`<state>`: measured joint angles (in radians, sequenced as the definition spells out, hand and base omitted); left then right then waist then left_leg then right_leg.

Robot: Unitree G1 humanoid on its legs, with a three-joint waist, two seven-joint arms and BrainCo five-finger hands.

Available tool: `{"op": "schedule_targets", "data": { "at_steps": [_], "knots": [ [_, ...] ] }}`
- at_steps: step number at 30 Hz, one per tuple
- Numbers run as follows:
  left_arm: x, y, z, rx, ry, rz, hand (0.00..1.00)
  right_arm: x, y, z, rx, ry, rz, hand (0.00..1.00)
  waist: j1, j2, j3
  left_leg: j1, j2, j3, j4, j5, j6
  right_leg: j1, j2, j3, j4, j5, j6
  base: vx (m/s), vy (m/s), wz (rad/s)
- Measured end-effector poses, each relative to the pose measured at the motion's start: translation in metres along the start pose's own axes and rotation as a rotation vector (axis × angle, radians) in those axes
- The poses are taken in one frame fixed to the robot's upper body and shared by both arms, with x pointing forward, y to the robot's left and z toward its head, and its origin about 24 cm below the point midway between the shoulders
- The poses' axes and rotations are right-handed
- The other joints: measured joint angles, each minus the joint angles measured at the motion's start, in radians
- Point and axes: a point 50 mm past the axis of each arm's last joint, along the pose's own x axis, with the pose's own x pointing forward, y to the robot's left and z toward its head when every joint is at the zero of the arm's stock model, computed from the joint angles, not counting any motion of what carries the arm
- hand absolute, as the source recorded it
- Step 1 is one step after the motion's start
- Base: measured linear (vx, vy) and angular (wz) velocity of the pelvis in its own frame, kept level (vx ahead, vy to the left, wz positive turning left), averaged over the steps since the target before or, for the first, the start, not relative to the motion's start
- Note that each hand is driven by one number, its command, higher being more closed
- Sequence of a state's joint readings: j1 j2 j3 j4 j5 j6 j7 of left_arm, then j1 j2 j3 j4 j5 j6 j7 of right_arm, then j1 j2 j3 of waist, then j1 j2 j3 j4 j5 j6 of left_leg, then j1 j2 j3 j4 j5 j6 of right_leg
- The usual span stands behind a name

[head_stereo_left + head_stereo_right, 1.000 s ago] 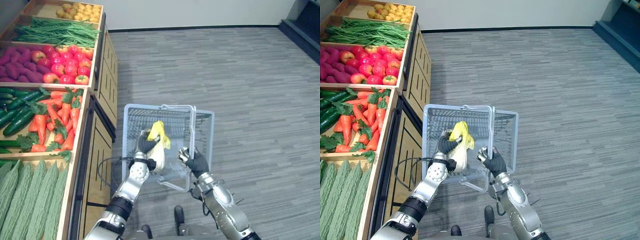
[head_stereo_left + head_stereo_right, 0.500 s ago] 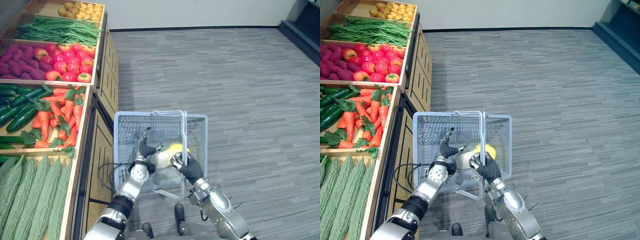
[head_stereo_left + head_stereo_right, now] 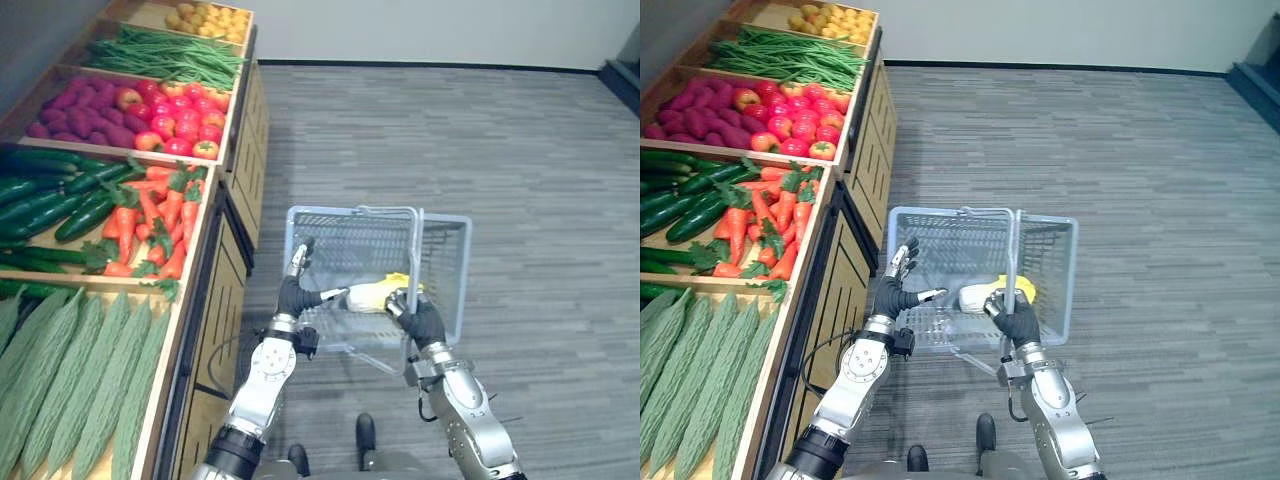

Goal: Pick vegetable in the basket

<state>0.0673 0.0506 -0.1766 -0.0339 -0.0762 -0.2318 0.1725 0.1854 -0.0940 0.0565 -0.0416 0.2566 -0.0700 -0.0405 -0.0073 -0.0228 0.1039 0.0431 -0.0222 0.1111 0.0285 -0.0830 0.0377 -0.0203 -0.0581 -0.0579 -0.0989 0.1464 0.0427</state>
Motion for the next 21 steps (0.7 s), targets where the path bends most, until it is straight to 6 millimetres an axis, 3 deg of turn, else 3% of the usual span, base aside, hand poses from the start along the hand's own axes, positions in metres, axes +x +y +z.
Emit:
{"op": "schedule_targets", "data": {
  "at_steps": [3, 7, 10, 15, 21],
  "knots": [
    [-0.015, 0.029, -0.002, -0.047, 0.019, 0.12, 0.0, -0.004, -0.024, -0.01, -0.043, 0.043, -0.113, 1.0, 0.014, 0.012, -0.019, 0.005, -0.006, -0.017, -0.025, 0.012, 0.0, 0.006, -0.006, -0.017, 0.0, -0.006, 0.0, -0.03, 0.023, 0.18],
    [-0.028, 0.052, -0.01, -0.037, 0.058, 0.221, 0.0, -0.01, -0.049, -0.025, -0.074, 0.114, -0.229, 1.0, 0.026, 0.012, -0.02, 0.023, -0.011, -0.03, -0.034, 0.023, 0.001, 0.02, -0.012, -0.032, 0.0, -0.011, 0.002, 0.01, 0.02, 0.15],
    [-0.038, 0.07, -0.03, -0.002, 0.155, 0.294, 0.0, -0.017, -0.062, -0.038, -0.067, 0.173, -0.295, 1.0, 0.023, 0.01, -0.021, 0.022, -0.013, -0.031, -0.03, 0.025, 0.004, 0.024, -0.016, -0.035, 0.0, -0.011, 0.002, -0.01, 0.012, 0.02],
    [-0.052, 0.087, -0.056, 0.077, 0.294, 0.348, 0.0, -0.026, -0.07, -0.058, -0.063, 0.265, -0.341, 1.0, 0.021, 0.005, -0.024, 0.02, -0.013, -0.037, -0.029, 0.024, 0.003, 0.024, -0.015, -0.048, 0.0, -0.016, 0.006, -0.03, -0.002, 0.04],
    [-0.061, 0.097, -0.066, 0.145, 0.36, 0.376, 0.0, -0.029, -0.071, -0.066, -0.074, 0.301, -0.343, 1.0, 0.023, 0.004, -0.024, 0.0, -0.01, -0.025, -0.024, 0.017, -0.002, -0.002, -0.011, -0.03, 0.0, -0.017, 0.006, -0.03, -0.009, -0.06]
  ]
}}
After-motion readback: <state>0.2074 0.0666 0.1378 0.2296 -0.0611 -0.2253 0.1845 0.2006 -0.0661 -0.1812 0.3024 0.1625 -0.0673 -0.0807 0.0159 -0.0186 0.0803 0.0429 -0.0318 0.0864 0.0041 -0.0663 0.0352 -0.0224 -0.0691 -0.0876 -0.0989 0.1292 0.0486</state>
